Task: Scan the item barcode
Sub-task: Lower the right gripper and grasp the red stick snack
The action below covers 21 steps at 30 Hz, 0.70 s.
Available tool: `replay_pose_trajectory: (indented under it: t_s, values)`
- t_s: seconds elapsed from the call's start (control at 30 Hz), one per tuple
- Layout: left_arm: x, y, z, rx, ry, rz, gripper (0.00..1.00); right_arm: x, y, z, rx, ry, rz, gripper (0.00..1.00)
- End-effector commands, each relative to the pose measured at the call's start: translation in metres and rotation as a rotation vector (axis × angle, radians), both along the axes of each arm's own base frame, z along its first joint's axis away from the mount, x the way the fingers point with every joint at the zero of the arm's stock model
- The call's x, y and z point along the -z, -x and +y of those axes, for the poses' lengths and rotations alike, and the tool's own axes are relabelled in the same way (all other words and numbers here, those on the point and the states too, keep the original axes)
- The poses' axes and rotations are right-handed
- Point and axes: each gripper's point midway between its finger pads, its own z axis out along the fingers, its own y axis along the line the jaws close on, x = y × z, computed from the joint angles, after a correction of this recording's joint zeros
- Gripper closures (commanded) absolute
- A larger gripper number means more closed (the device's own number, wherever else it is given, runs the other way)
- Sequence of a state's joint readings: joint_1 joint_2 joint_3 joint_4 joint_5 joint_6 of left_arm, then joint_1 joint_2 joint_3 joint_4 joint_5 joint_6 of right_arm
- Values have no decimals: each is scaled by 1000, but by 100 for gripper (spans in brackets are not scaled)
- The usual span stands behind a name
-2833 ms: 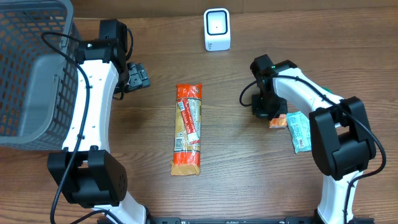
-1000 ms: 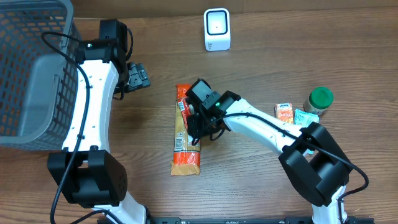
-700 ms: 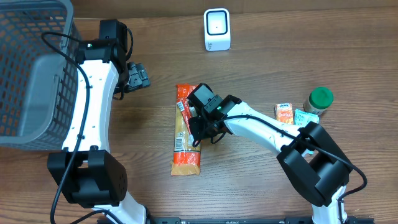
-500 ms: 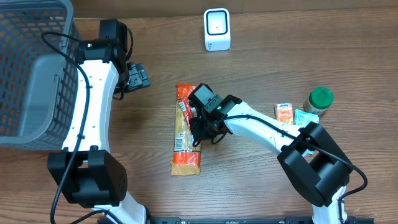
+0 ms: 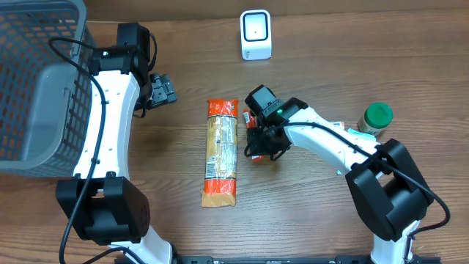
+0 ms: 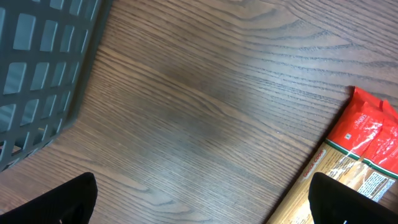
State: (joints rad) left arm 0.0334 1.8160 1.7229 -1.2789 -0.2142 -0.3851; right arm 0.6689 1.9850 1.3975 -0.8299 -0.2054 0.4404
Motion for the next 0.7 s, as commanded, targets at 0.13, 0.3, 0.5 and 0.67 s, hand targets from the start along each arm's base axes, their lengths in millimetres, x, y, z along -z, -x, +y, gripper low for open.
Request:
replay_pose_trajectory:
  t_s: [0.13,0.3,0.5,0.67]
  values:
    - [0,0,1,14,-12,4,0,-8,-3,-1,-3,6,-46,96]
    - [0,0,1,14,-12,4,0,-8,-3,-1,-3,6,-46,96]
    - [0,0,1,14,-12,4,0,-8,-3,-2,-1,12,-51,96]
    - [0,0,1,14,-12,4,0,-8,-5,-4,2,26,-61,96]
